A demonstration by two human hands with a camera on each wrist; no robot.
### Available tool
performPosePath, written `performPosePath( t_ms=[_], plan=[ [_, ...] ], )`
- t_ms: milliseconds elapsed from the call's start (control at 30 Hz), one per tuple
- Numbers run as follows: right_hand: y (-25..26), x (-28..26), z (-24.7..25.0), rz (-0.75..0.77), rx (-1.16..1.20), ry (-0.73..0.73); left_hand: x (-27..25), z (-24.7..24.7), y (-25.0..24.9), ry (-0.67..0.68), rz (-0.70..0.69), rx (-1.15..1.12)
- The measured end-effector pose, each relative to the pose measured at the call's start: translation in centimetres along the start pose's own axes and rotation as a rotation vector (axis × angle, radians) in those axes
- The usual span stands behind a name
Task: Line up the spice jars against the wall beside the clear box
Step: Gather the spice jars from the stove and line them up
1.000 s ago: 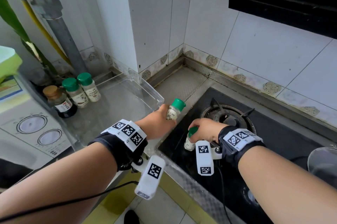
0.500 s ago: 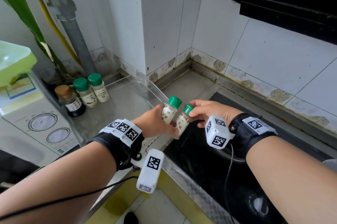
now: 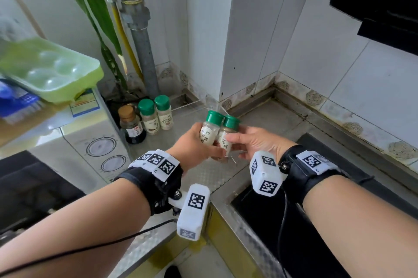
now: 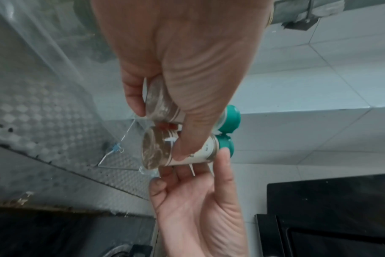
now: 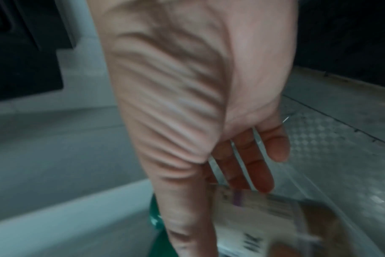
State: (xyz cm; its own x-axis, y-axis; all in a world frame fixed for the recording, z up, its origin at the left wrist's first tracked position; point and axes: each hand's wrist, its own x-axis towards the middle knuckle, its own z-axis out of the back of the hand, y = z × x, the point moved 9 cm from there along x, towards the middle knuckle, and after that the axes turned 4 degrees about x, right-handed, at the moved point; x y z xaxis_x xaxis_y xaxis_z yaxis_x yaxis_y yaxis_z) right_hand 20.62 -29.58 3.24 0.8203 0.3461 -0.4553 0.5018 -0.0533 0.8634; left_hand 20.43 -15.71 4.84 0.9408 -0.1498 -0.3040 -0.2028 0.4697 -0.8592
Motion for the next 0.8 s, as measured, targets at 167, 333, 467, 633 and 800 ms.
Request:
performPosePath(
  t_ms=[167, 333, 467, 633, 800],
  plan=[
    [0.3, 3.9, -2.8, 0.029, -0.148, -0.023, 0.6, 3.3, 1.0, -0.102, -0.004, -0.097],
    [2.4, 7.3, -3.3, 0.117, -0.192, -0.152, 0.8, 6.9, 2.2, -0.237, -0.009, -0.131],
    [4.7, 9.6, -3.5, 0.204, -0.394, -0.301, 0.8, 8.8, 2.1, -0.271, -0.064, -0.106],
    [6.2, 11.6, -5.2, 0.282, -0.568, -0.303, 0.7, 11.0, 0.2, -0.321, -0.182, -0.096],
    [6.3, 12.8, -6.6, 0.301, -0.590, -0.259, 0.4, 12.3, -0.2, -0.373, -0.245, -0.093]
  ],
)
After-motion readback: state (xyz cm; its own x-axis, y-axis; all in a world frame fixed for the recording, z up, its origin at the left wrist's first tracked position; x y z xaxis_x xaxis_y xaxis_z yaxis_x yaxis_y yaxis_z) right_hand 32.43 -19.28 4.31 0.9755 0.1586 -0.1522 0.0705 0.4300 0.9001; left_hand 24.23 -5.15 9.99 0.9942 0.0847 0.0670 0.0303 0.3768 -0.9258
